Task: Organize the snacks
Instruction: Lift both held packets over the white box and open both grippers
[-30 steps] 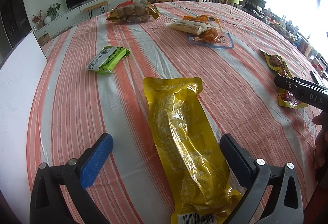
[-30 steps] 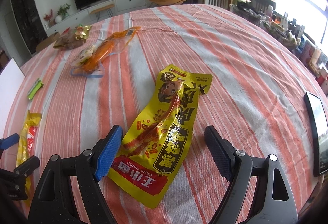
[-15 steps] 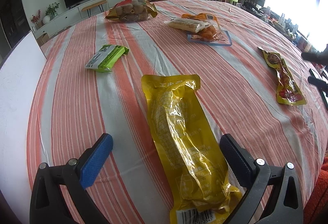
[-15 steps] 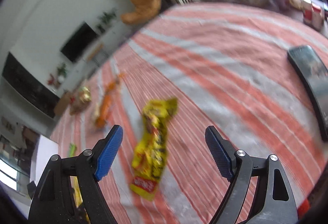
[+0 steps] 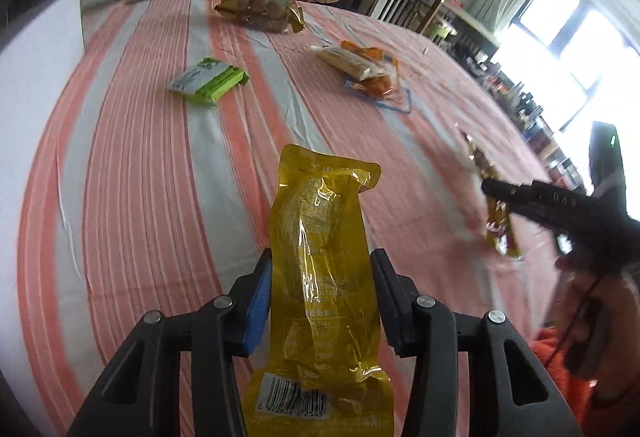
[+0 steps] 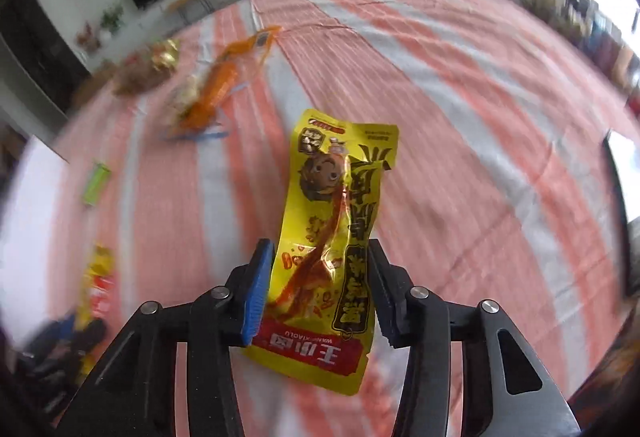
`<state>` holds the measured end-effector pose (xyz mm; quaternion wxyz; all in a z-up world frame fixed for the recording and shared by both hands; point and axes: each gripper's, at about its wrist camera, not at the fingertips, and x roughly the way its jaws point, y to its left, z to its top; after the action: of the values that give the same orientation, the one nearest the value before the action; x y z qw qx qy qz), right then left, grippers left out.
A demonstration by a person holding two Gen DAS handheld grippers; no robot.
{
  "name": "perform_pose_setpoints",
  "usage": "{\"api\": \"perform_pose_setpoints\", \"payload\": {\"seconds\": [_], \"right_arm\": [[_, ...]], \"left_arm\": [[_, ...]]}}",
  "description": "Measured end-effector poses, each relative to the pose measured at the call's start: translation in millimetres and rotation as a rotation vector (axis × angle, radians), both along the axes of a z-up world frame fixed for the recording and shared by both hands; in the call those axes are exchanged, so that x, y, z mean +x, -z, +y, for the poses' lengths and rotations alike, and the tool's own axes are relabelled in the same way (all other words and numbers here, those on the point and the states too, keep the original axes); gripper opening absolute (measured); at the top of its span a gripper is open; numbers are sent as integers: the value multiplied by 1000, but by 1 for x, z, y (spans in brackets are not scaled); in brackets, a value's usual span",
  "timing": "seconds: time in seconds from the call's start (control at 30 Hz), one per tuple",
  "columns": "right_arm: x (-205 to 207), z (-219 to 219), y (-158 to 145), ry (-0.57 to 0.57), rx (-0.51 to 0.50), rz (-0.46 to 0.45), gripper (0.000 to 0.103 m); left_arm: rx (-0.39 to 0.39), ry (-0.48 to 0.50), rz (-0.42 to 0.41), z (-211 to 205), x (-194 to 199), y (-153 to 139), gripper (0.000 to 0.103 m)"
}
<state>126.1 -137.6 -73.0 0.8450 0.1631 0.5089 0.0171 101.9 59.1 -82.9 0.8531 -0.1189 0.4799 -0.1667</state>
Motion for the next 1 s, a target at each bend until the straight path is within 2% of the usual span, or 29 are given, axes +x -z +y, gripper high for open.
{"api": "perform_pose_setpoints", "payload": {"seconds": [0.07,0.2,0.33,0.4,0.47,0.6,0.7,0.83,0.87,0.9,0.93,0.97,1.0], "right_arm": [[-13,-8,-2,10,87,-19,47],[-38,-28,-4,34,383,-83,47],[-49,-22,-20,29,554,-132,47],[-55,-14,-35,9,603,-151,47],[-56,4,-57,-31,609,-182,47],[-57,68,-113,-200,637,-245,47],[-57,144,-152,-379,655,-268,47],[-56,244,-172,-588,649,-241,48],[-56,270,-170,-628,630,-232,51],[-57,296,-166,-667,599,-220,58],[-57,316,-159,-683,546,-192,62],[-54,340,-146,-720,488,-137,65],[-52,355,-134,-740,446,-80,65]], "left_arm": [[-58,10,1,1,-8,-10,46],[-144,34,-27,5,-23,-41,46],[-215,34,-81,24,-40,-82,46],[-241,20,-108,43,-48,-101,46],[-241,-17,-155,73,-59,-123,46],[-158,-146,-226,142,-82,-155,46],[-84,-275,-243,197,-100,-165,47],[27,-457,-207,264,-124,-157,48],[85,-512,-177,279,-128,-149,54],[118,-544,-153,288,-130,-141,61],[147,-585,-123,299,-133,-132,78],[152,-611,-105,306,-135,-125,86],[146,-639,-84,314,-138,-117,86]]}}
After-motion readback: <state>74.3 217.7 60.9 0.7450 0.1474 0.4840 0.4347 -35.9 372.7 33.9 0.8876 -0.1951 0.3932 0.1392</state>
